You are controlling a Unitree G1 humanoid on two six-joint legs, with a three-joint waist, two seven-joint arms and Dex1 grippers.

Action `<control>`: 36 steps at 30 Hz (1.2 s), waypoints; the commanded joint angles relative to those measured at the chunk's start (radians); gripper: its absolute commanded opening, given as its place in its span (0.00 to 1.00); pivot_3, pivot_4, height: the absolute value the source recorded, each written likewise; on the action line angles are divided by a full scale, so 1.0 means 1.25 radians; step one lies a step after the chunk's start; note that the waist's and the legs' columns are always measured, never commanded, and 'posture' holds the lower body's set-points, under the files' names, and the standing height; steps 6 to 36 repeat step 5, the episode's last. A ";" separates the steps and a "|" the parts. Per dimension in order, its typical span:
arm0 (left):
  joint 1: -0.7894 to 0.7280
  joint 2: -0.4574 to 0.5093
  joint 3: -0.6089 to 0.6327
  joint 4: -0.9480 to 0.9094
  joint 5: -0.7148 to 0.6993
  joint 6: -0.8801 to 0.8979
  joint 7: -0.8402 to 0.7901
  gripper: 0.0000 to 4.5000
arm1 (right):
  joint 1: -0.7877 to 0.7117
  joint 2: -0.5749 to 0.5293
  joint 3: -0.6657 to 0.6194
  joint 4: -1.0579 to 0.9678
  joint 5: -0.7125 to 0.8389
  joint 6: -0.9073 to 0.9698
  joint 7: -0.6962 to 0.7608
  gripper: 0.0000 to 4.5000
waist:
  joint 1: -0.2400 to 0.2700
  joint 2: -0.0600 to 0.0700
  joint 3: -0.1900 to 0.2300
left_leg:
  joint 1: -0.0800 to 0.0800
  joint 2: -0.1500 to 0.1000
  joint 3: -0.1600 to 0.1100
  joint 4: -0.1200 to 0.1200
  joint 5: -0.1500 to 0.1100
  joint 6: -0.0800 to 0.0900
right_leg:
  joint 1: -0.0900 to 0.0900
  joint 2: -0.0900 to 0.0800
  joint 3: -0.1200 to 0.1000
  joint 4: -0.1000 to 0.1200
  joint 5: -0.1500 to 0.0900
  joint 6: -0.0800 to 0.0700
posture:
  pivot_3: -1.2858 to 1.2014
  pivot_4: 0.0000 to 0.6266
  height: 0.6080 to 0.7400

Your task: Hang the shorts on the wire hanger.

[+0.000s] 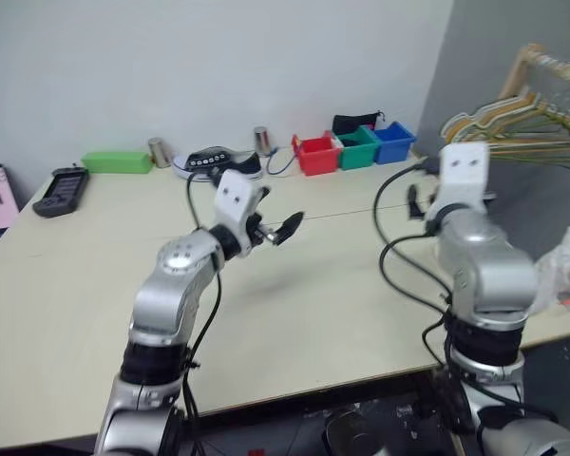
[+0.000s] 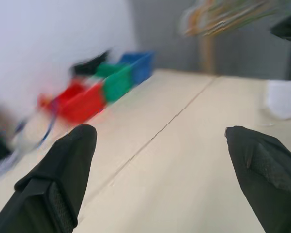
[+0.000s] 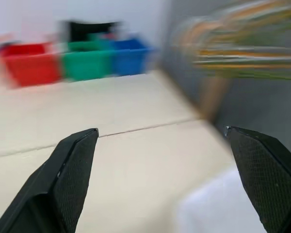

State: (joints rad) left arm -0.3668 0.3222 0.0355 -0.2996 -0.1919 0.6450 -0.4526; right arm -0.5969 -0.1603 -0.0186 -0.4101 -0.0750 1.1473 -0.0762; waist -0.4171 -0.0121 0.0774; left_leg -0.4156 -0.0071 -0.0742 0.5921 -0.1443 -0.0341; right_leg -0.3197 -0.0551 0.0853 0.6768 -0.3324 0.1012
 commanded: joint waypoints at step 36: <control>0.225 -0.082 0.068 -0.110 0.045 0.001 0.190 1.00 | 0.188 -0.012 -0.003 0.071 0.020 -0.263 0.048 0.99 | 0.067 -0.003 -0.001 | -0.003 0.000 -0.003 -0.001 0.000 0.000 | -0.004 0.000 0.001 -0.003 0.000 0.000 | 0.44 0.00 1.00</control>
